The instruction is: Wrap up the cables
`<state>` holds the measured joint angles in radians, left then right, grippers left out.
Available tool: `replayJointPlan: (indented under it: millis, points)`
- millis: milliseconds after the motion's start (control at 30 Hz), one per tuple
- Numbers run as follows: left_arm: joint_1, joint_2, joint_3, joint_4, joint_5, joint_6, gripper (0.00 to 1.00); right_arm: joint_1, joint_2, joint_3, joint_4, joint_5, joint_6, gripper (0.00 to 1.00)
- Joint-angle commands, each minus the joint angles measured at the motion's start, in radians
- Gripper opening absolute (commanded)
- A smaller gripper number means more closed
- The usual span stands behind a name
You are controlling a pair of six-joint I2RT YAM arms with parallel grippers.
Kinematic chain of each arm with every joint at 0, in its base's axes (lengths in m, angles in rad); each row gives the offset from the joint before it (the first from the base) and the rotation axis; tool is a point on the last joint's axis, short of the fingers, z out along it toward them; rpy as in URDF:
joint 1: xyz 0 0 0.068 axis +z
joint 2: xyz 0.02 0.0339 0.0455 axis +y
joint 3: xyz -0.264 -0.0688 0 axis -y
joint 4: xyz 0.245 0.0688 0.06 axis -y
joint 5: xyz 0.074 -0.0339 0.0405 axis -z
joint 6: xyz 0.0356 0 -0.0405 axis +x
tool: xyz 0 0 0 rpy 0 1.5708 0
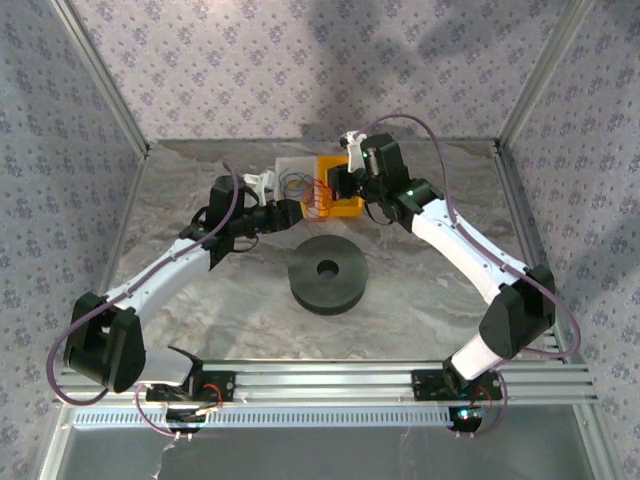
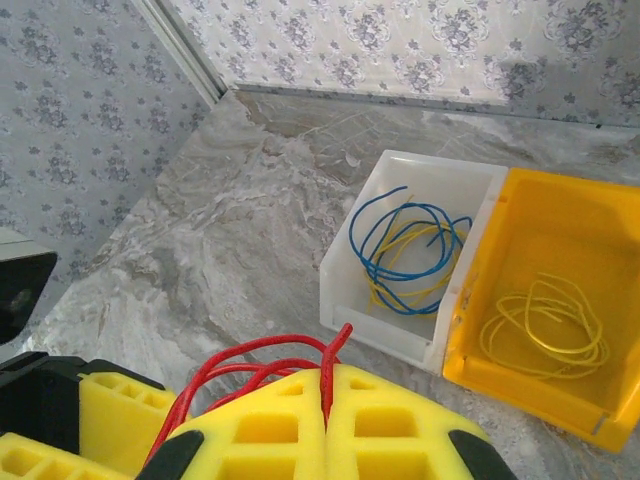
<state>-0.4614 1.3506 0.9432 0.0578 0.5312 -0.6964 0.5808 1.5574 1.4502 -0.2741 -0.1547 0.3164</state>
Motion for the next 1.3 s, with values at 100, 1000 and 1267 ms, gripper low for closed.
replayJointPlan:
  millis: [100, 1000, 1267]
  points:
    - [-0.008, 0.014, 0.005, 0.06, 0.01, -0.014, 0.39, 0.021, -0.023, -0.026, 0.058, -0.046, 0.057, 0.0]
    - [0.001, -0.047, -0.018, 0.001, -0.053, 0.001, 0.0, 0.012, -0.057, -0.148, 0.153, -0.095, 0.181, 0.0]
    - [0.084, -0.107, -0.068, -0.05, -0.043, 0.024, 0.0, -0.072, -0.138, -0.191, 0.095, -0.09, 0.146, 0.0]
